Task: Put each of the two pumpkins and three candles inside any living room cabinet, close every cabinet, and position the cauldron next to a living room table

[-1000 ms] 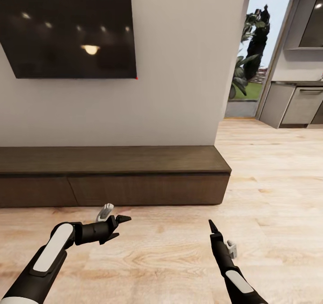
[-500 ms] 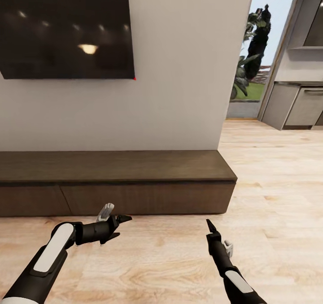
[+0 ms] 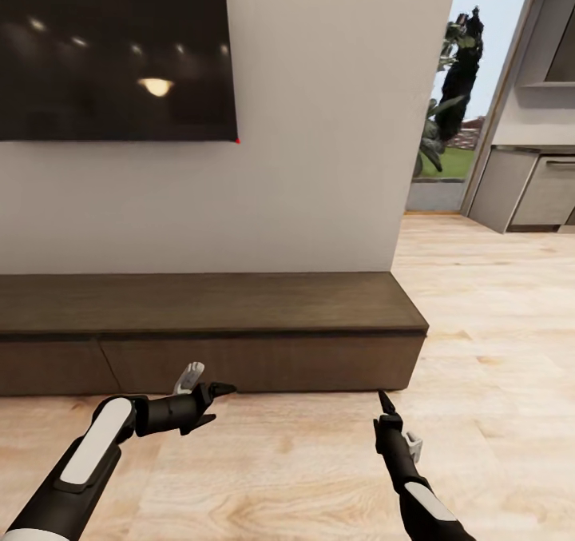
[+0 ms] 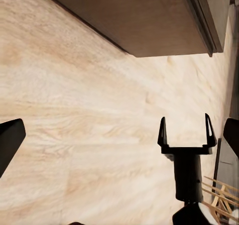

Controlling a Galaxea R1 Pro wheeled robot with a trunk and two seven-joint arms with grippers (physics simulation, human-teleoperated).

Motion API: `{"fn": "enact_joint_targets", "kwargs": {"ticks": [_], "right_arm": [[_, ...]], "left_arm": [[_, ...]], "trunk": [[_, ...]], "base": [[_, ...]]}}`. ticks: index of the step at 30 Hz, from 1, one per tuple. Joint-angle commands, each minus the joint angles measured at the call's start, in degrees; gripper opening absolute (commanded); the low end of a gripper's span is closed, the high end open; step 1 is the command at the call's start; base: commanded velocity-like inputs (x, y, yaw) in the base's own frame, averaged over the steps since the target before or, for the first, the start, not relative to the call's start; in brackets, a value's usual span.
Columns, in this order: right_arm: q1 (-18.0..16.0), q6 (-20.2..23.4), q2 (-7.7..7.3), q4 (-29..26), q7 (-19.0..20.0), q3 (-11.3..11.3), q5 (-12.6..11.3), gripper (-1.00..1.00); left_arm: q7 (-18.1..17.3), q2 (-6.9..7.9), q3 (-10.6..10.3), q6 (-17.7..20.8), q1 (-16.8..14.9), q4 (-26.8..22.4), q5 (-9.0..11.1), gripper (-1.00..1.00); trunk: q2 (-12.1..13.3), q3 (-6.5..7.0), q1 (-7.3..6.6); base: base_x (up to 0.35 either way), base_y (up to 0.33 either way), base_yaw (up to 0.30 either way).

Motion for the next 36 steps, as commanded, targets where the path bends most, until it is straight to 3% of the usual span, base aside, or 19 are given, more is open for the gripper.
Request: {"fn": "enact_joint_targets", "kwargs": {"ticks": [1,28,36], "right_arm": [[0.0,-0.1,0.01,0.0,0.2,0.0,-0.2,1.00],[0.0,0.0,0.33,-0.5,1.1,0.0,-0.5,1.00],[0.0,0.0,0.34,-0.5,1.1,0.0,-0.5,1.00]], "left_arm": [[0.6,0.05,-0.1,0.0,0.0,0.0,0.9,1.00],[0.6,-0.51,-1.3,0.0,0.0,0.3,1.6,1.00],[0.6,-0.56,-3.0,-0.1,0.0,0.0,4.2,1.00]], "trunk": [[0.0,-0.05,0.00],[0.0,-0.05,0.00],[2.0,1.51,-1.18]], "base": [[0.082,0.000,0.000],[0.036,0.000,0.000],[0.000,0.000,0.000]]}}
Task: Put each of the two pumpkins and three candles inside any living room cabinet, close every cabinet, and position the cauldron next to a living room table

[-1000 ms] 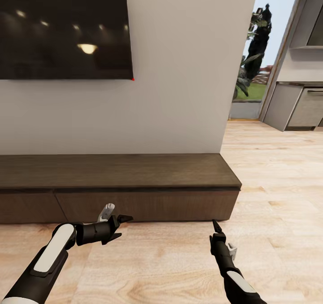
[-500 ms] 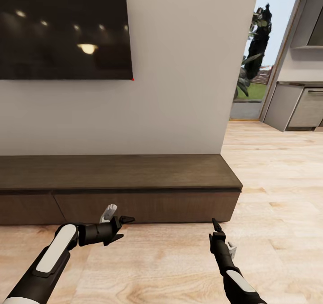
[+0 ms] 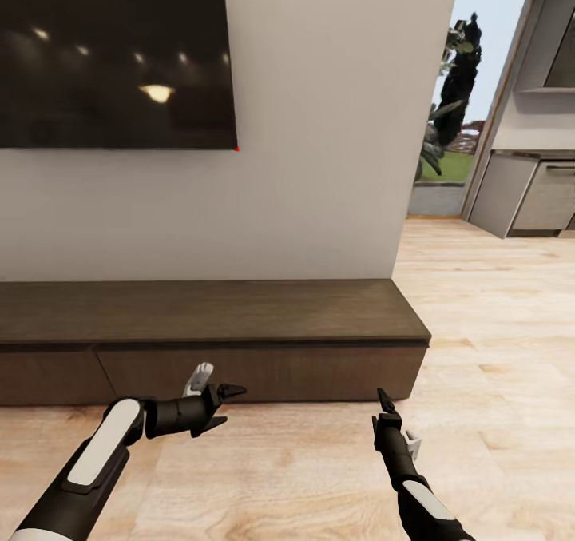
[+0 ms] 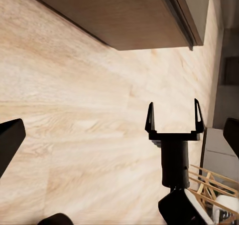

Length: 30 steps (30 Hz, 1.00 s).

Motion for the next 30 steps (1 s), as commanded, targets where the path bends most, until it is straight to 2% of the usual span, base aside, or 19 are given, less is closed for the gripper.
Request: {"fn": "enact_joint_targets", "kwargs": {"ticks": [1,12,14,18,30], "right_arm": [[0.0,0.0,0.02,0.0,0.2,-0.1,-0.1,1.00],[0.0,-0.1,0.02,0.3,-0.1,-0.1,-0.3,1.00],[0.0,-0.1,0.05,0.4,-0.2,-0.1,-0.3,1.00],[0.0,-0.1,0.10,0.5,-0.4,-0.1,-0.4,1.00],[0.0,-0.6,0.11,0.6,-0.5,-0.2,-0.4,1.00]], "left_arm": [[0.6,0.05,-0.3,0.0,0.0,-0.1,0.6,1.00],[0.5,0.06,-0.5,0.0,0.0,-0.1,0.7,1.00],[0.5,0.06,-0.6,0.0,0.0,-0.1,0.8,1.00],[0.5,0.12,-0.6,0.0,0.0,-0.1,0.8,1.00],[0.6,0.34,-0.6,0.0,0.0,0.3,0.8,1.00]], "trunk": [[0.4,0.13,-0.24],[4.8,2.11,-2.65],[4.8,2.11,-2.65],[6.4,2.82,-3.53],[6.4,2.82,-3.53]], "base": [[0.000,0.000,0.000],[0.000,0.000,0.000],[0.000,0.000,0.000],[0.000,0.000,0.000],[0.040,0.000,0.000]]}}
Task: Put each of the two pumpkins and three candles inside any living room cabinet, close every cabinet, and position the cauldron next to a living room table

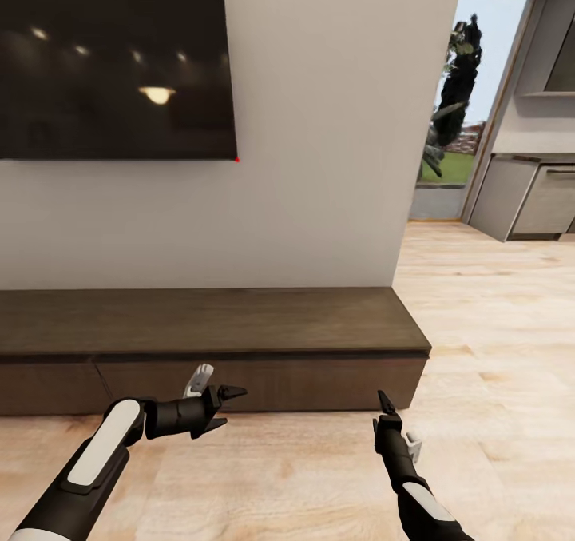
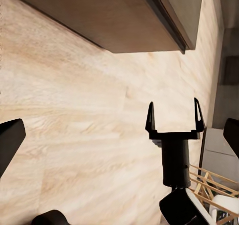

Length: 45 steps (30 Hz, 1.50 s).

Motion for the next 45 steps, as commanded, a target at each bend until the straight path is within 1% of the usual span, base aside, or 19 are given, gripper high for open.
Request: {"fn": "enact_joint_targets", "kwargs": {"ticks": [1,6,8,10,11,12,13,14,16,17,18,19,20,22,24,27,31,35,45], "right_arm": [[0.0,-0.1,0.03,0.1,0.2,-0.1,-0.1,1.00],[0.0,-0.2,0.03,0.1,0.1,-0.1,-0.1,1.00],[0.0,-0.2,0.03,0.1,0.0,-0.1,0.0,1.00],[0.0,-0.2,0.03,0.1,0.0,-0.1,0.0,1.00],[0.0,-0.2,0.03,0.1,0.0,-0.1,0.0,1.00],[0.0,-0.2,0.03,0.1,0.0,-0.1,0.0,1.00],[0.0,-0.2,0.03,0.1,0.0,-0.1,0.0,1.00],[0.0,-0.2,0.03,0.1,0.0,-0.1,0.0,1.00],[0.0,-0.2,0.03,0.1,0.0,-0.1,0.0,1.00],[0.0,-0.2,0.03,0.1,0.0,-0.1,0.0,1.00],[0.0,-0.2,0.03,0.1,0.0,-0.1,0.0,1.00],[0.0,-0.2,0.03,0.1,0.0,-0.1,0.0,1.00],[0.0,-0.2,0.03,0.1,0.0,-0.1,0.0,1.00],[0.0,-0.2,0.03,0.2,0.0,-0.1,0.0,1.00],[0.0,-0.2,0.03,0.2,0.0,-0.1,0.0,1.00],[0.0,-0.3,0.03,0.2,0.0,-0.1,0.0,1.00],[0.0,-0.2,0.03,0.2,0.0,-0.1,0.0,1.00],[0.0,-0.2,0.03,0.2,0.0,-0.1,0.0,1.00],[0.0,-0.3,0.11,0.2,-0.1,-0.1,-0.1,1.00]], "left_arm": [[0.6,0.05,-0.1,0.0,0.0,0.0,0.6,1.00],[0.6,-0.01,-0.1,0.0,0.0,0.0,0.6,1.00],[0.5,-0.11,-0.5,0.1,0.0,0.1,0.7,1.00],[0.5,-0.18,-1.4,0.1,0.1,0.1,0.7,1.00],[0.5,-0.20,-2.2,0.2,0.1,0.1,1.1,1.00],[0.5,-0.16,-2.7,0.2,0.1,0.1,1.8,1.00],[0.5,-0.02,-3.6,0.2,0.2,0.1,3.6,1.00],[0.5,0.14,-4.5,0.2,0.2,0.1,6.1,1.00],[0.5,0.58,-6.5,0.2,0.4,0.1,11.7,1.00],[0.5,1.07,-7.4,0.2,0.5,0.1,14.2,1.00],[0.5,1.70,-8.2,0.2,0.6,0.1,16.3,1.00],[0.5,2.34,-9.0,0.2,0.7,0.1,18.0,1.00],[0.5,2.63,-9.3,0.2,0.7,0.1,18.8,1.00],[0.5,3.54,-10.1,0.2,0.8,0.1,21.1,1.00],[0.5,4.01,-10.4,0.2,0.9,0.1,22.8,1.00],[0.5,4.26,-10.7,0.2,1.0,0.0,23.8,1.00],[0.5,4.76,-10.8,0.2,1.1,0.0,24.3,1.00],[0.5,5.08,-10.8,0.2,1.2,-0.3,24.5,1.00],[0.5,5.05,-11.0,0.2,1.2,-0.6,24.5,1.00]], "trunk": [[0.0,-0.05,0.00],[0.0,-0.05,0.00],[0.0,-0.05,0.00],[0.0,-0.05,0.00],[0.0,-0.05,0.00],[0.0,-0.05,0.00],[0.0,-0.05,0.00],[0.0,-0.05,0.00],[0.0,-0.05,0.00],[0.0,-0.05,0.00],[0.0,-0.05,0.00],[0.0,-0.05,0.00],[0.0,-0.05,0.00],[0.0,-0.05,0.00],[0.0,-0.05,0.00],[0.0,-0.05,0.00],[0.0,-0.05,0.00],[0.0,-0.05,0.00],[0.0,-0.05,0.00]], "base": [[0.165,0.000,0.000],[0.192,0.000,0.000],[0.240,0.000,0.000],[0.149,0.000,0.000],[0.075,0.000,0.000],[0.060,0.000,0.000],[0.038,0.000,0.000],[0.024,0.000,0.000],[0.013,0.000,0.000],[0.006,0.000,0.000],[0.004,0.000,0.000],[0.003,0.000,0.000],[0.002,0.000,0.000],[0.001,0.000,0.000],[0.000,0.000,0.000],[0.008,0.000,0.000],[0.126,0.000,0.000],[0.064,0.000,0.000],[0.112,0.000,0.000]]}}
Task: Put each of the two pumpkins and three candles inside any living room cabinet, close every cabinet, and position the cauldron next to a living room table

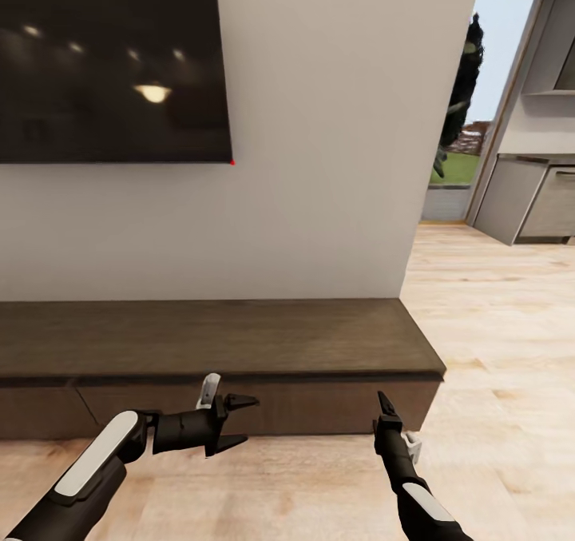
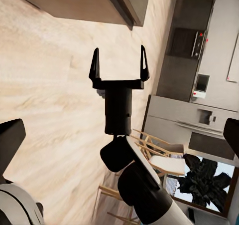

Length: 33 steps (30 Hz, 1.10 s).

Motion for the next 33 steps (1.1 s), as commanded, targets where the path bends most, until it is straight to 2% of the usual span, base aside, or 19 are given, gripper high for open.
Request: {"fn": "enact_joint_targets", "kwargs": {"ticks": [1,10,26,33], "right_arm": [[0.0,-0.1,0.03,0.0,0.2,-0.1,-0.1,1.00],[0.0,-0.1,0.03,0.0,0.2,-0.1,-0.1,1.00],[0.0,-0.3,-0.32,0.2,0.2,0.1,0.5,1.00],[0.0,0.0,-0.60,0.2,0.2,0.4,0.7,1.00]], "left_arm": [[0.5,0.04,-0.1,0.0,0.0,0.0,0.6,1.00],[0.5,0.02,-0.2,0.0,0.0,0.0,0.6,1.00],[0.5,0.03,-0.2,0.0,0.0,-0.2,0.6,1.00],[0.5,-0.04,-0.2,0.0,0.0,-0.2,0.6,1.00]], "trunk": [[0.0,-0.05,0.01],[0.0,-0.05,0.01],[0.0,-0.05,0.01],[-2.8,-1.31,1.55]], "base": [[0.239,0.000,0.000],[0.106,-0.011,0.000],[0.008,-0.044,0.000],[0.000,0.000,0.000]]}}
